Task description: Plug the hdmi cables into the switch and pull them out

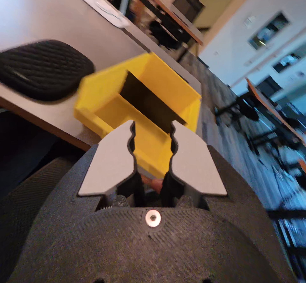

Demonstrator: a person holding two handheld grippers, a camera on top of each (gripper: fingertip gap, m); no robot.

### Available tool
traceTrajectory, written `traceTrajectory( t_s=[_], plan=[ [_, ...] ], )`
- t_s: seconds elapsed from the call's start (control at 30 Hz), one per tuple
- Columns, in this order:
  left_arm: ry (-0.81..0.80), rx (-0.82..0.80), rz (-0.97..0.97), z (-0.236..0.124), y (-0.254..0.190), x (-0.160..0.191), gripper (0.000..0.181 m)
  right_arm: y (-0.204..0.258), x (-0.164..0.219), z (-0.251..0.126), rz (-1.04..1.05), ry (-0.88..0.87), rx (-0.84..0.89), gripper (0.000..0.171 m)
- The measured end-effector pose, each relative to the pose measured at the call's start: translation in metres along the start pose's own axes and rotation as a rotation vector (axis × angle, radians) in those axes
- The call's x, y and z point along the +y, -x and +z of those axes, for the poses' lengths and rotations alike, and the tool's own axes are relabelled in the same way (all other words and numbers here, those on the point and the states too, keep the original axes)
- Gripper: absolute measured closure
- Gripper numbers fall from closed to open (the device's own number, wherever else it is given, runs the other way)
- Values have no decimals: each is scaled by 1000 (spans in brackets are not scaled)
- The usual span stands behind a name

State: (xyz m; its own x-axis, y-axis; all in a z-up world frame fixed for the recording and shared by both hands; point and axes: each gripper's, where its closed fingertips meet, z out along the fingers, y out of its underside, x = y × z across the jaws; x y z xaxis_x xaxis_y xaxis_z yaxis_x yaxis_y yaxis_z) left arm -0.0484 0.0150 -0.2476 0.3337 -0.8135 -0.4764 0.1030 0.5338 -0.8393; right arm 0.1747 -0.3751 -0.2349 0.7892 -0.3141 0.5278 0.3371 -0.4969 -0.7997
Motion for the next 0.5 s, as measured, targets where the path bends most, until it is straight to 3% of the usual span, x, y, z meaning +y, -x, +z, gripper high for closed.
traceTrajectory(
  t_s=[0.1,0.2,0.37,0.43,0.5],
  plan=[
    [14,-39,-23,0,9,3,167,-7,76,-7,124,146,114,145],
    [21,-85,-102,0,23,8,167,9,187,-21,239,431,148,145],
    [45,-158,-215,-2,41,15,167,149,363,-57,478,714,24,150],
    [65,-186,-229,-4,46,16,167,215,435,-71,701,777,42,146],
    [85,-208,-218,-6,49,18,167,290,499,-81,982,855,43,131]
  ],
)
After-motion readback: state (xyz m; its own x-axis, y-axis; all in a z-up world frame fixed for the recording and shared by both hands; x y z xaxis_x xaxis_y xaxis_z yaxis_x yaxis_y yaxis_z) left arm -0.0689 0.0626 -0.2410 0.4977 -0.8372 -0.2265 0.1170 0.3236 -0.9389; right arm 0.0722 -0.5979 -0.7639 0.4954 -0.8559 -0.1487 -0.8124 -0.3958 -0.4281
